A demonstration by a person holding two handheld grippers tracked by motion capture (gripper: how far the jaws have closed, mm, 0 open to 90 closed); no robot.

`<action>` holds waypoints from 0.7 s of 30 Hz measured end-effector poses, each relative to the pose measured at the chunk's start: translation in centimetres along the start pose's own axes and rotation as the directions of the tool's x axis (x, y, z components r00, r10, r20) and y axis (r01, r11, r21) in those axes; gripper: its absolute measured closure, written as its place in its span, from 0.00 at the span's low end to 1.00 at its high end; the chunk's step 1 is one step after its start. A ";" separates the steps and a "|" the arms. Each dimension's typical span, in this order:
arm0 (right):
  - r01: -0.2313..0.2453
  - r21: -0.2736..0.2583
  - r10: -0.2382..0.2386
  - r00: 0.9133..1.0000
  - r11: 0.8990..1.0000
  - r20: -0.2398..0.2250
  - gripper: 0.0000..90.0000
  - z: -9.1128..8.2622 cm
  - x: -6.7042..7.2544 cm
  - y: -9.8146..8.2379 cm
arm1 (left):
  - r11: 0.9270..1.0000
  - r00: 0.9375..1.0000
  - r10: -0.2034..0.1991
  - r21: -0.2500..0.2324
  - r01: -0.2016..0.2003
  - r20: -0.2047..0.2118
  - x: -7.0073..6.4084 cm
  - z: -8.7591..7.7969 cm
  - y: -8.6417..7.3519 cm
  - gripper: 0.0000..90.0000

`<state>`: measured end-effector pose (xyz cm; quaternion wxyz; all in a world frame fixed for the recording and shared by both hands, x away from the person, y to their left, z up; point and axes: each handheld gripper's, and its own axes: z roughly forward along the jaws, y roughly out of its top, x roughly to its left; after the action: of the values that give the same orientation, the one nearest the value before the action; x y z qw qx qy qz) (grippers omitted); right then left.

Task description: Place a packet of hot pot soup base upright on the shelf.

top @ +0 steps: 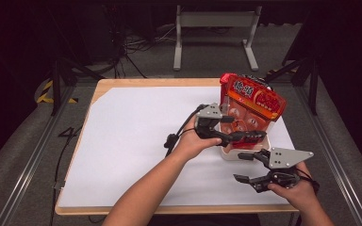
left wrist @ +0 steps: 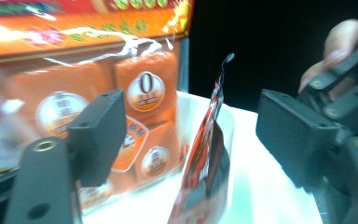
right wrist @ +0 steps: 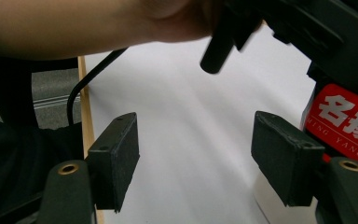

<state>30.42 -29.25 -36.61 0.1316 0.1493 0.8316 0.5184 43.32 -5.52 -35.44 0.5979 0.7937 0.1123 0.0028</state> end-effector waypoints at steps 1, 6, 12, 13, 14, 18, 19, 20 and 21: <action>0.001 -0.001 -0.001 1.000 1.000 0.004 0.36 0.0 -0.1 0.1 | 1.000 1.000 0.002 -0.009 -0.002 -0.011 0.0 -0.7 0.0 0.25; -0.003 -0.020 0.004 0.999 1.000 0.032 0.35 -0.3 -0.6 0.3 | 1.000 0.996 0.003 -0.007 -0.004 -0.087 -0.7 -4.9 -0.3 0.23; -0.020 -0.054 0.025 0.995 0.998 0.097 0.34 -1.3 -1.3 0.4 | 1.000 0.982 0.015 0.019 -0.012 -0.188 -1.8 -10.4 -1.5 0.22; -0.023 -0.056 0.029 0.994 0.998 0.109 0.34 -1.5 -1.4 0.4 | 1.000 0.980 0.011 0.022 -0.007 -0.201 -2.0 -11.4 -1.8 0.22; -0.024 -0.058 0.031 0.992 0.998 0.121 0.34 -1.7 -1.5 0.3 | 1.000 0.976 0.017 0.025 -0.012 -0.216 -2.2 -12.3 -2.1 0.22; -0.044 -0.069 0.055 0.985 0.997 0.163 0.34 -2.7 -1.8 -0.1 | 1.000 0.963 0.013 0.026 -0.006 -0.269 -3.1 -16.0 -3.7 0.21; -0.049 -0.072 0.061 0.982 0.996 0.176 0.34 -3.0 -1.9 -0.2 | 1.000 0.958 0.001 0.025 0.006 -0.286 -3.5 -17.2 -4.5 0.21; -0.059 -0.072 0.072 0.979 0.996 0.189 0.34 -3.3 -2.0 -0.5 | 0.999 0.954 0.004 0.032 0.006 -0.300 -3.7 -18.0 -5.1 0.21; -0.059 -0.072 0.073 0.978 0.996 0.197 0.34 -3.4 -2.0 -0.6 | 0.999 0.950 0.003 0.034 0.008 -0.312 -3.9 -18.8 -5.7 0.21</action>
<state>30.94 -33.12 -35.58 0.2021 0.2237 0.7912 0.5321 35.94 13.04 -34.98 0.5588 0.7934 0.2063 0.1255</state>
